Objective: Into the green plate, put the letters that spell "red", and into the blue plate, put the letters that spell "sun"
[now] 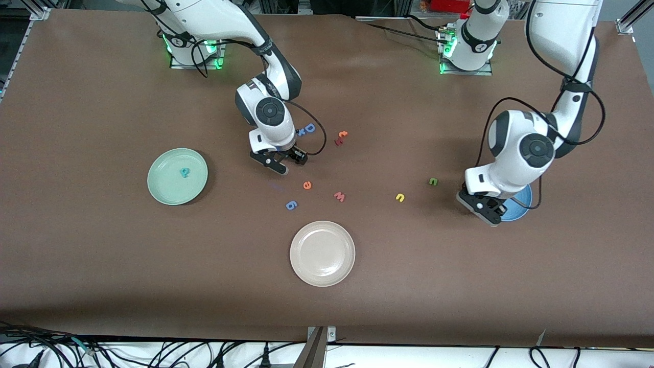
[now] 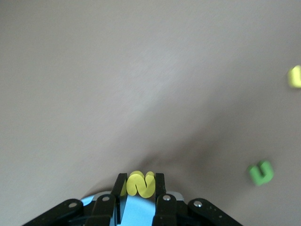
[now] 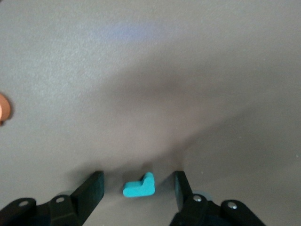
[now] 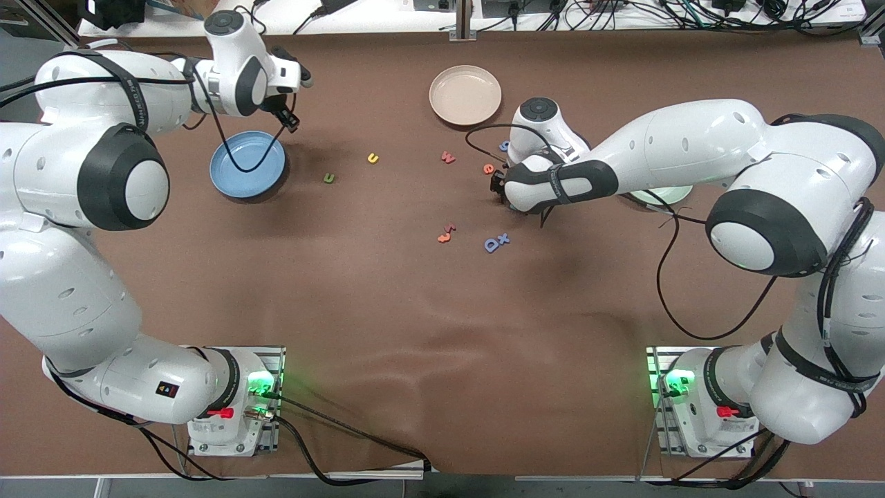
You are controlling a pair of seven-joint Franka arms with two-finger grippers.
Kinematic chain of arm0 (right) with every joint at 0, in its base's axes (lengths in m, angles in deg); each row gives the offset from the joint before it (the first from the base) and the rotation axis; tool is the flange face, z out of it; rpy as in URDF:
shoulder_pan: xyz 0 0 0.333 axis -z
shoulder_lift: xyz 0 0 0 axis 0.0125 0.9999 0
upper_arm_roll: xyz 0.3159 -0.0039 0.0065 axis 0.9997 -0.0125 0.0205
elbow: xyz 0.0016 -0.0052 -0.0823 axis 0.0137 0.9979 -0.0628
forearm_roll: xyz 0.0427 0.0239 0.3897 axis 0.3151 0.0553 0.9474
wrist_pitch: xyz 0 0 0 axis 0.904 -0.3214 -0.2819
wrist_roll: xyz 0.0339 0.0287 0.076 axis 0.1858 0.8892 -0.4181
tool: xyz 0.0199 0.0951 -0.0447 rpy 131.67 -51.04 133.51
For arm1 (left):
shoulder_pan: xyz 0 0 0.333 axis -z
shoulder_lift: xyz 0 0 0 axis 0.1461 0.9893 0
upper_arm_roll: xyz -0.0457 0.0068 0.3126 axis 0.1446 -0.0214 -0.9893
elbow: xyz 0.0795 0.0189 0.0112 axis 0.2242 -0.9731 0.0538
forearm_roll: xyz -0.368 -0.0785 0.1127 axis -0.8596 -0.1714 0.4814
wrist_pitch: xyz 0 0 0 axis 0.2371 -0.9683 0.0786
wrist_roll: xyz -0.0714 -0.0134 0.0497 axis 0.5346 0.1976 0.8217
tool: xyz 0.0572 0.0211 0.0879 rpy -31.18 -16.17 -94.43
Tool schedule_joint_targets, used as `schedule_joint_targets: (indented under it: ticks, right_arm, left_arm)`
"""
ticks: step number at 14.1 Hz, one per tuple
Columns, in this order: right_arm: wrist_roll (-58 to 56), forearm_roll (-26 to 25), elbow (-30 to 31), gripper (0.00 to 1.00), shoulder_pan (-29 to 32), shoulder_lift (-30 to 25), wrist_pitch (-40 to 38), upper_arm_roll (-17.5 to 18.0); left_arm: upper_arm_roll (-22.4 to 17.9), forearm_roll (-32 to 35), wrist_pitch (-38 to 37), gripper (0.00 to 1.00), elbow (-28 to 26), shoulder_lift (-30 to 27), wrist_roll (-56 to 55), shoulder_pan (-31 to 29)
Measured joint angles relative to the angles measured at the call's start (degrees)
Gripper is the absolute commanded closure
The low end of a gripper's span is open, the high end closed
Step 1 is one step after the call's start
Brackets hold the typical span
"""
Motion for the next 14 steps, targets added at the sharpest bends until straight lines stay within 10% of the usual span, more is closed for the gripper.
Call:
schedule_joint_targets:
  ticks: [3, 11, 13, 14]
  right_arm:
    - [0.03, 0.00, 0.21, 0.69, -0.21, -0.34, -0.06, 0.02]
    - [0.08, 0.00, 0.30, 0.72, -0.22, -1.38, -0.06, 0.00]
    - [-0.36, -0.04, 0.00, 0.72, -0.24, -2.56, -1.04, -1.13]
    - [-1.65, -0.06, -0.37, 0.72, -0.23, -3.49, -2.73, -2.12]
  left_arm:
    - [-1.43, -0.21, -0.33, 0.92, -1.74, -0.05, 0.78, -0.01]
    - [-5.53, -1.70, -1.49, 0.88, -3.74, 0.38, 8.65, -0.47]
    - [-5.48, -2.30, -1.48, 0.66, -3.87, 1.10, 8.71, -0.46]
    - [-5.48, -2.35, -1.45, 0.36, -3.87, 1.42, 8.71, -0.46]
